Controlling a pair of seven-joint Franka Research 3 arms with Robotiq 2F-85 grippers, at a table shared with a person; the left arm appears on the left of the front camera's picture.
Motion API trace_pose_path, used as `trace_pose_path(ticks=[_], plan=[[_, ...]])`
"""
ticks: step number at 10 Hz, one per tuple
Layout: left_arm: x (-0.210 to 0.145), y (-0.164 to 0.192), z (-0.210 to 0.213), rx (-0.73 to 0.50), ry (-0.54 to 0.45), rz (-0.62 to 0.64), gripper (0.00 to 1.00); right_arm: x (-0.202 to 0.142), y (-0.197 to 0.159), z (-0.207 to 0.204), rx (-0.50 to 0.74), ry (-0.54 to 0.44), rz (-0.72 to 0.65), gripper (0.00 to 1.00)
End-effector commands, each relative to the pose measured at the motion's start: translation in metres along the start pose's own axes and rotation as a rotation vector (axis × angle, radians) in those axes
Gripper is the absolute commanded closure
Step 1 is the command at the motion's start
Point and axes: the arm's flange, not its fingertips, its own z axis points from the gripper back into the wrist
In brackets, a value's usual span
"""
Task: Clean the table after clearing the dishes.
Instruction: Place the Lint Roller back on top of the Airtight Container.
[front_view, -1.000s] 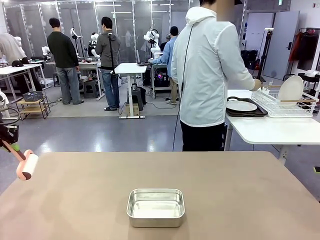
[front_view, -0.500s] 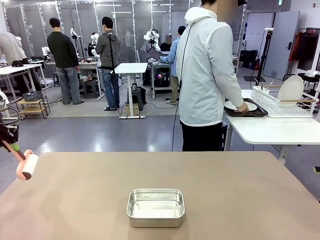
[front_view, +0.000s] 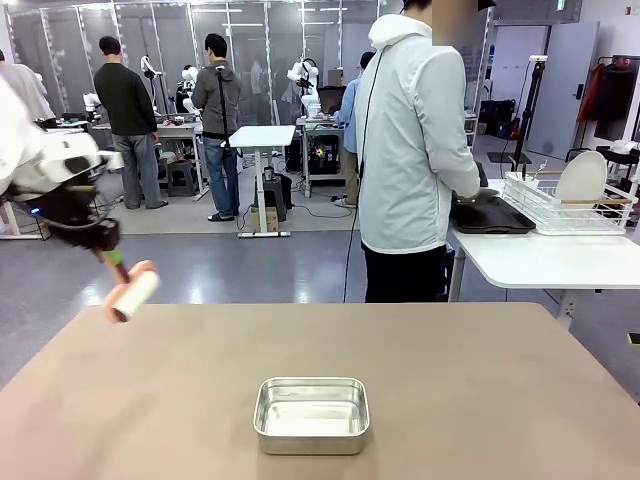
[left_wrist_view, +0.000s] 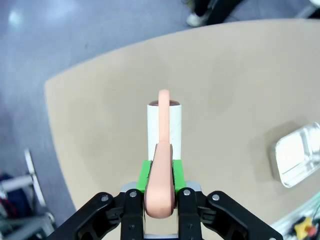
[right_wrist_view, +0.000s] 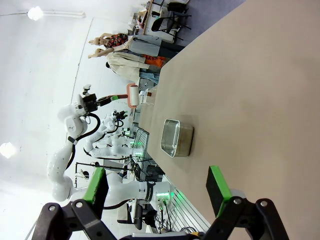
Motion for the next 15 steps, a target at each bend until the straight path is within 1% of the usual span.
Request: trace_pose_path(ticks=[1,2,3,5,6,8,9,10,11,12,15], plan=[[0.006,-0.042,0.014,-0.089,-0.014,-0.273,0.79,-0.003,0.001,0.001,0.001,0.008,0.019,0.00],[0.010,-0.073,0.020,-0.129,0.005,-0.409,0.79,-0.003,0.001,0.001,0.001,0.008,0.019,0.00],[0.010,-0.109,0.028,-0.138,0.022,-0.594,0.79,-0.003,0.001,0.001,0.001,0.008,0.019,0.00],[0.009,-0.169,0.042,-0.181,0.016,-0.849,0.79,-0.003,0.001,0.001,0.001,0.008,0.019,0.00],[0.006,-0.205,0.041,-0.206,0.014,-0.989,0.79,-0.003,0.001,0.001,0.001,0.008,0.019,0.00],[-0.001,-0.260,0.035,-0.253,0.007,-1.184,0.79,-0.003,0.001,0.001,0.001,0.008,0.019,0.00],[-0.003,-0.282,0.027,-0.281,0.009,-1.243,0.79,-0.003,0.001,0.001,0.001,0.008,0.019,0.00],[-0.004,-0.298,0.017,-0.307,0.033,-1.279,0.79,-0.003,0.001,0.001,0.001,0.008,0.019,0.00],[0.000,-0.305,0.008,-0.285,0.041,-1.255,0.79,-0.003,0.001,0.001,0.001,0.008,0.019,0.00],[-0.015,-0.301,0.025,-0.288,0.040,-1.241,0.79,-0.003,0.001,0.001,0.001,0.008,0.019,0.00],[-0.015,-0.301,0.025,-0.288,0.040,-1.241,0.79,-0.003,0.001,0.001,0.001,0.008,0.019,0.00]])
